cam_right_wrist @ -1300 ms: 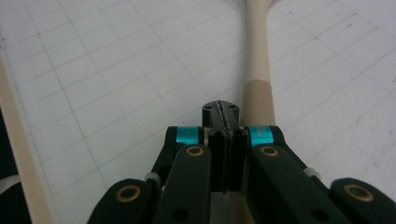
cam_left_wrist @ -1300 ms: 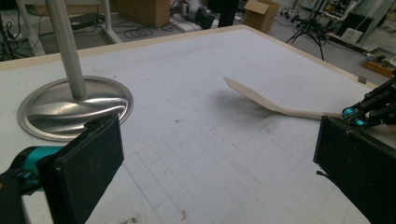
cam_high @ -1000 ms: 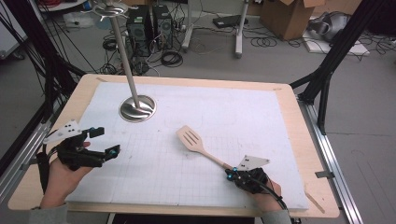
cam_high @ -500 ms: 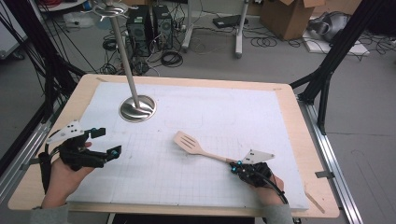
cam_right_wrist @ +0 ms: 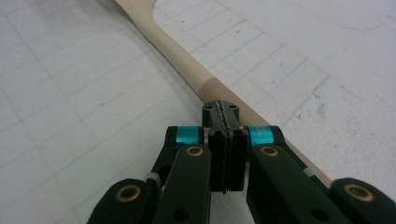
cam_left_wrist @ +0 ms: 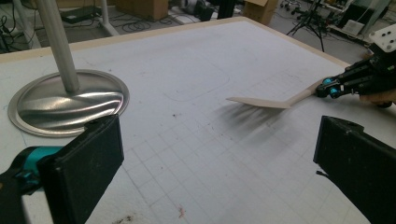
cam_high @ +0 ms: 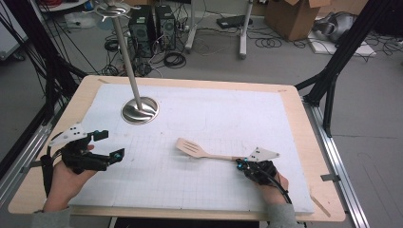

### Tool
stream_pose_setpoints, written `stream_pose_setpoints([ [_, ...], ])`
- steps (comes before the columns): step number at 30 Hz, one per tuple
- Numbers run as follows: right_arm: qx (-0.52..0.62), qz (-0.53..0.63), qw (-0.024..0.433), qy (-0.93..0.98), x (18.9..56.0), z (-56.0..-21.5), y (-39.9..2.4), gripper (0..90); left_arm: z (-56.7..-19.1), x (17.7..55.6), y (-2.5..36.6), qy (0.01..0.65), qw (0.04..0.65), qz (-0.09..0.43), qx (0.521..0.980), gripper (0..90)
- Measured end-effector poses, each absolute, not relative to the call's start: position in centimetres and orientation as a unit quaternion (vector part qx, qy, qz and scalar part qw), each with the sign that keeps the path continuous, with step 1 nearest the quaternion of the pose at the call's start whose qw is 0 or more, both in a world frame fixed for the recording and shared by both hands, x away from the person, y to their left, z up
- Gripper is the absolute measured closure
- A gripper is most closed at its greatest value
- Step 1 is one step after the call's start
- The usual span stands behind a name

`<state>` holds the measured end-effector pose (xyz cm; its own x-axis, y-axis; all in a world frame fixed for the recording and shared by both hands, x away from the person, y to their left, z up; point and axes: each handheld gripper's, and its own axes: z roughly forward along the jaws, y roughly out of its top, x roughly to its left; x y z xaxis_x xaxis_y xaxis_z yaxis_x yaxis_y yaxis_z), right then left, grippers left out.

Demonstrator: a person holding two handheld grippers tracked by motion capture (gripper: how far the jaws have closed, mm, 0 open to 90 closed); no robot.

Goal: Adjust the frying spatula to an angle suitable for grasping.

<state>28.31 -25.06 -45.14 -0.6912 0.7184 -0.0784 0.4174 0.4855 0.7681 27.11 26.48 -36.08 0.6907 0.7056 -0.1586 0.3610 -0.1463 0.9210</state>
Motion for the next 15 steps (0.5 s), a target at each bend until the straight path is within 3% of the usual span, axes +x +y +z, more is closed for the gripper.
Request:
stream_pose_setpoints([
  [15,0.352,0.376,0.205,0.832,28.68,-45.08,-25.16,90.0,-36.24,27.22,26.35,0.361,0.543,0.156,0.742,2.1],
])
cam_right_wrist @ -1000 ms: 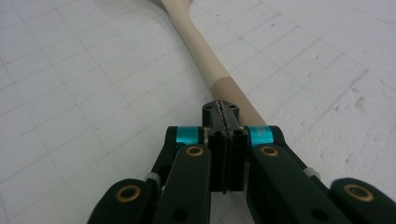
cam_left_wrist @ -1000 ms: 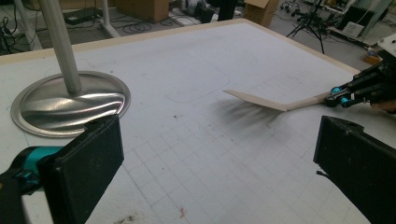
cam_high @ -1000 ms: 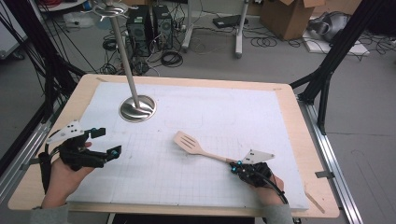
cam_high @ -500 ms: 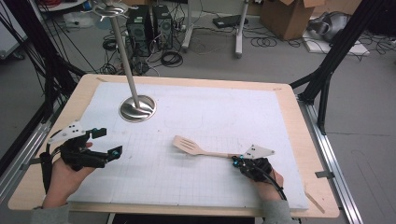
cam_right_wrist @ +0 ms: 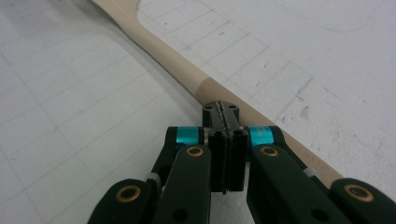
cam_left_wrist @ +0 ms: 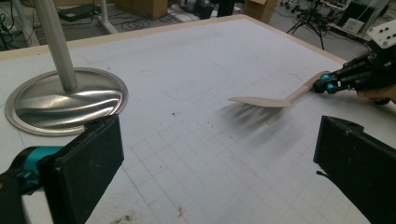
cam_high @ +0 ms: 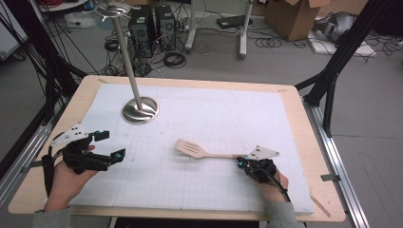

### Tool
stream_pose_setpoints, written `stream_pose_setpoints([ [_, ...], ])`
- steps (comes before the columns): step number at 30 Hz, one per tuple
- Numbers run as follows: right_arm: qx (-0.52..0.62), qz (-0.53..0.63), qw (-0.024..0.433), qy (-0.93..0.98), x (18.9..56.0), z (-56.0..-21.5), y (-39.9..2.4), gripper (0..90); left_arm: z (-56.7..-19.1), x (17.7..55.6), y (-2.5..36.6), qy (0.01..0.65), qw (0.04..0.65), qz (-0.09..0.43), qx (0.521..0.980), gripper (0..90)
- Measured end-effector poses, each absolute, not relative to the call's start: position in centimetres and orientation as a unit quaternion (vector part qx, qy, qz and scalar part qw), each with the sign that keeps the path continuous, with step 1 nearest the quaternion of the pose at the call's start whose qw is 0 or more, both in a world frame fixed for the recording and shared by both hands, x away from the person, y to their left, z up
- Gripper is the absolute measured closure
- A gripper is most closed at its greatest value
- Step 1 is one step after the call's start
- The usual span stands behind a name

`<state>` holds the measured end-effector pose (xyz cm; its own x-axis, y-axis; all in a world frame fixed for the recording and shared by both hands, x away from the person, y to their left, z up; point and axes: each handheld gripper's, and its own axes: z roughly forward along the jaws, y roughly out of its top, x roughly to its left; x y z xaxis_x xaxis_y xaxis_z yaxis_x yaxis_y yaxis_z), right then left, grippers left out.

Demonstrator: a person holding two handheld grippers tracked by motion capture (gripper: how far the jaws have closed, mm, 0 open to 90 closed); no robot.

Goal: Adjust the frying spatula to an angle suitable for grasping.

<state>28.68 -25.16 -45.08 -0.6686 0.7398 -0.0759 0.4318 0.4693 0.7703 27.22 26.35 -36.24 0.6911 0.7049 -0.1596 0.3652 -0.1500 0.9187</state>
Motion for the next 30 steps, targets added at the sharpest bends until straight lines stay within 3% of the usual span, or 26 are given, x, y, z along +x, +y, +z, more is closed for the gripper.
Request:
stream_pose_setpoints([
  [6,0.361,0.420,0.189,0.811,28.7,-44.2,-24.9,90.0,-36.6,27.5,26.3,0.363,0.538,0.154,0.745,2.1],
  [11,0.338,0.430,0.187,0.816,29.7,-43.3,-22.0,90.0,-36.9,27.4,25.8,0.362,0.532,0.151,0.750,2.1],
  [30,0.341,0.398,0.149,0.839,33.9,-44.8,-17.0,90.0,-37.0,26.9,26.3,0.370,0.533,0.154,0.745,2.1],
])
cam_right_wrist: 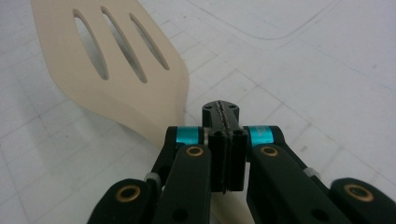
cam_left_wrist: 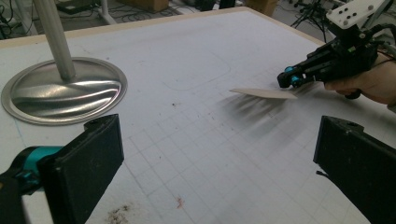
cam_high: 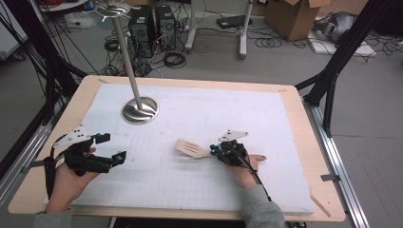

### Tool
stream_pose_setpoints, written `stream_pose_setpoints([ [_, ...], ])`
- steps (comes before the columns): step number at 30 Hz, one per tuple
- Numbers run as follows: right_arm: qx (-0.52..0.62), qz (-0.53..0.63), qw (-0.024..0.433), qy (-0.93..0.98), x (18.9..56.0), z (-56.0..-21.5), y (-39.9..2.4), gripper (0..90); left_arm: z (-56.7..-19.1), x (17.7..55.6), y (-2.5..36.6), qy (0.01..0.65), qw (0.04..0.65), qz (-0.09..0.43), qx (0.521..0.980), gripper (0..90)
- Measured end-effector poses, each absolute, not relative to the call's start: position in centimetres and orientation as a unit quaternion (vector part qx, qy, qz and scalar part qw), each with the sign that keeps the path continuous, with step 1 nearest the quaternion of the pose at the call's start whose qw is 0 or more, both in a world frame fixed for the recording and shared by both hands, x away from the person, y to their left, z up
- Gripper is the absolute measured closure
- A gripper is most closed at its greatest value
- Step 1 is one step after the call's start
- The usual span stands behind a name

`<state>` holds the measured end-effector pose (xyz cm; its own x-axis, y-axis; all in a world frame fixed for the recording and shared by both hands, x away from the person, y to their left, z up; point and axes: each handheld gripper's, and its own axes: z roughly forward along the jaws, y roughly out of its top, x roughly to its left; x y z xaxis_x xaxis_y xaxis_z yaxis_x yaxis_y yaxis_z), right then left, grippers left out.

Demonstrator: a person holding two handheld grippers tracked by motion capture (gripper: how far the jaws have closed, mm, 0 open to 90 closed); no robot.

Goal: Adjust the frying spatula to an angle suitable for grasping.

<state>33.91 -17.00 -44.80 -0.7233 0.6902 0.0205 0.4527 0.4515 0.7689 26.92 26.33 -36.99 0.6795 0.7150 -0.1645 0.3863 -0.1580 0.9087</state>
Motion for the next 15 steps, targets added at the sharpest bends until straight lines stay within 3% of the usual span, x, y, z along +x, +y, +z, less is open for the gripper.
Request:
stream_pose_setpoints([
  [15,0.307,0.389,0.146,0.856,33.4,-45.0,-15.5,90.0,-37.1,26.7,26.6,0.373,0.530,0.157,0.745,2.1],
])
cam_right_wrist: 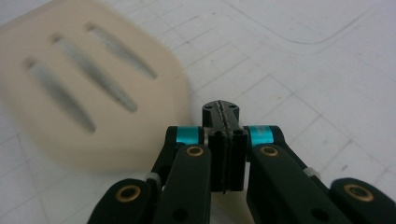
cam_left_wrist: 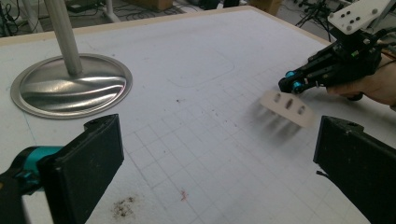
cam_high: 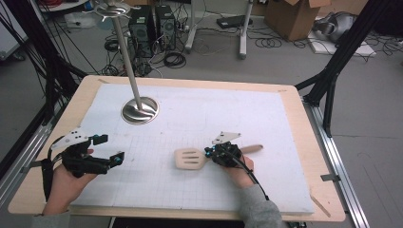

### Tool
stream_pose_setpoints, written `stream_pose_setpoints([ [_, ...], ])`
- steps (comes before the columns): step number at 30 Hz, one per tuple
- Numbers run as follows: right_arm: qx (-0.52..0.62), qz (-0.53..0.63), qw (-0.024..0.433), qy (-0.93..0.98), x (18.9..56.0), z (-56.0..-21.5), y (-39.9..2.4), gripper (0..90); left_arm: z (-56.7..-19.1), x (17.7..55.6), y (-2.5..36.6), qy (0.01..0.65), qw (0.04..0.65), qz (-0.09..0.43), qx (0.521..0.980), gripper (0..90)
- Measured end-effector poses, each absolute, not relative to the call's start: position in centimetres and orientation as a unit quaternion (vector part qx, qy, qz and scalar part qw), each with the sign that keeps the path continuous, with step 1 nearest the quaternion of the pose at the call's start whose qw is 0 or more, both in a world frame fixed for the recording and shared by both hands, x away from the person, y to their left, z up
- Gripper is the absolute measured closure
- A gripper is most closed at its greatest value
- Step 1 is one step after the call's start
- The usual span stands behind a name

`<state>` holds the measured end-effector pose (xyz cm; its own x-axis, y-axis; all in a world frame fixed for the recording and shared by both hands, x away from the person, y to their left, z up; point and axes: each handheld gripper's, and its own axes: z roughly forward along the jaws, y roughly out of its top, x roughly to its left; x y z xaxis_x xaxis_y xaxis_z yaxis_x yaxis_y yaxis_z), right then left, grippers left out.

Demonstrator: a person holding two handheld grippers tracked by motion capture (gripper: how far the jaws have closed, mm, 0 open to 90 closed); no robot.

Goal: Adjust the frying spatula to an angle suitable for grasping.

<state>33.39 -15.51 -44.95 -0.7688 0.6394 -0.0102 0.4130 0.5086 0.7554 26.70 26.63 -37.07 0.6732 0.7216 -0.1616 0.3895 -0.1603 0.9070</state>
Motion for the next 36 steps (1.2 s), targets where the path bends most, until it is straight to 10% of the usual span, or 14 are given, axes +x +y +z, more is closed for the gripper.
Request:
stream_pose_setpoints([
  [18,0.304,0.400,0.152,0.851,32.3,-44.2,-15.8,90.0,-37.1,26.8,26.8,0.374,0.532,0.155,0.743,2.1],
  [36,0.473,0.460,0.193,0.727,34.8,-43.3,-28.0,90.0,-37.5,27.0,25.8,0.366,0.529,0.147,0.751,2.1],
])
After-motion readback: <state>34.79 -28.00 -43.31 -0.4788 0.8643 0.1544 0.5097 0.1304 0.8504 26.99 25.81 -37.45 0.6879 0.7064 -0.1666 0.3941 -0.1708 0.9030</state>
